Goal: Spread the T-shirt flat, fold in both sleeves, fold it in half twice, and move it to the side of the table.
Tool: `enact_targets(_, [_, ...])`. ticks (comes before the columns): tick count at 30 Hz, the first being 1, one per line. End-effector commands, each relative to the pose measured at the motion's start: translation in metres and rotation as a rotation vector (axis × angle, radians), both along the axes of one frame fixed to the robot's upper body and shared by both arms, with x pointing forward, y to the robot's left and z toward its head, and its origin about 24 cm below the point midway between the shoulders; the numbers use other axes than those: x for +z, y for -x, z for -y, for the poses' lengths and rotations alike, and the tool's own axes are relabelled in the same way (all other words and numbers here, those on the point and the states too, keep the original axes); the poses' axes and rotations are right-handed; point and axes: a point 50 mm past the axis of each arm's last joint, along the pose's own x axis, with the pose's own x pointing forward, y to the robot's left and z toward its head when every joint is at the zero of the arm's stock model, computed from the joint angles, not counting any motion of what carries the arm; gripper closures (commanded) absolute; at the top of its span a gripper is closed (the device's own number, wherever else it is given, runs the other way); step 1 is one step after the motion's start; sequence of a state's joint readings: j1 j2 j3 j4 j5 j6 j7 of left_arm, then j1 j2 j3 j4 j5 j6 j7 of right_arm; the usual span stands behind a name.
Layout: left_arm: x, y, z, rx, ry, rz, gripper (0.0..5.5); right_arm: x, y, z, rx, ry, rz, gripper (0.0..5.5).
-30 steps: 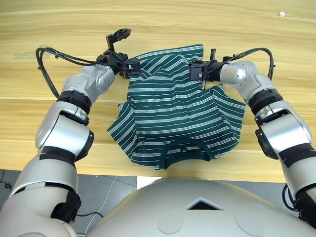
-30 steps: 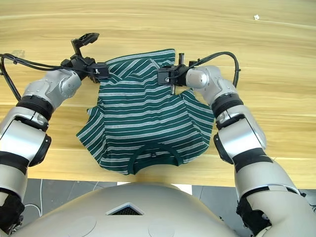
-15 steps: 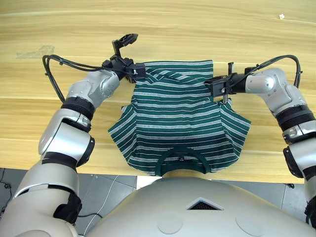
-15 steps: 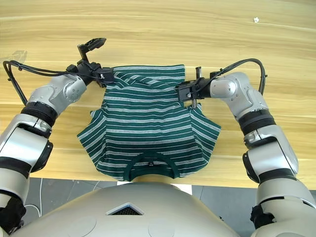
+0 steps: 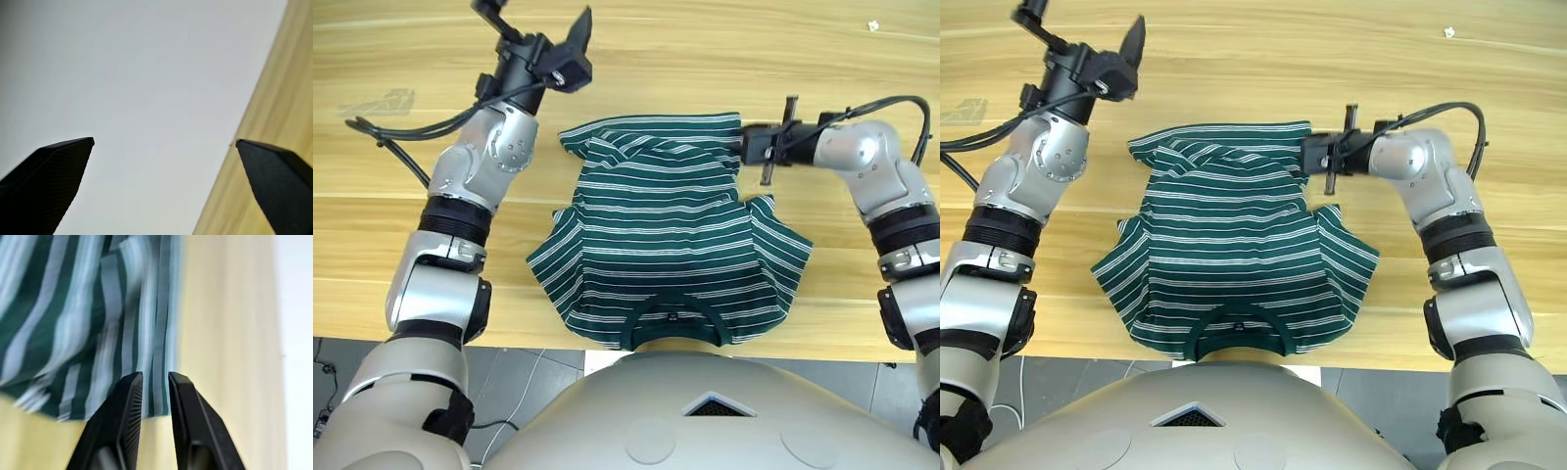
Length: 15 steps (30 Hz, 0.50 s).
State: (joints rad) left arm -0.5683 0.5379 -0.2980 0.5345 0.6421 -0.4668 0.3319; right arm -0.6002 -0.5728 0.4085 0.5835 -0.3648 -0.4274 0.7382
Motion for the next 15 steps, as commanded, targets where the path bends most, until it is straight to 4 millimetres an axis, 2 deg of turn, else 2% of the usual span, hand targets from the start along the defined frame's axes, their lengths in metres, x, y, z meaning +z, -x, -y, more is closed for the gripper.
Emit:
enact_targets(1, [0.011,0.009,-0.001,0.01,0.099,-0.001,0.11,0.002,-0.014,-0.007,-0.034,-0.02,0.014,4.54])
enact_targets(6, [0.011,0.022,0.01,-0.025,0.155,-0.034,0.11,-0.007,-0.033,-0.035,-0.082,-0.049,-0.031,4.54])
enact_targets(10, [0.007,0.02,0.018,-0.043,0.133,-0.067,0.11,-0.016,-0.039,-0.056,-0.088,0.003,-0.106,4.54])
enact_targets(13, [0.007,0.02,0.021,-0.051,0.132,-0.07,0.11,-0.023,-0.04,-0.063,-0.096,0.081,-0.136,4.54])
enact_targets(15, [0.006,0.02,0.024,-0.055,0.132,-0.073,0.11,-0.03,-0.037,-0.066,-0.117,0.09,-0.223,4.54])
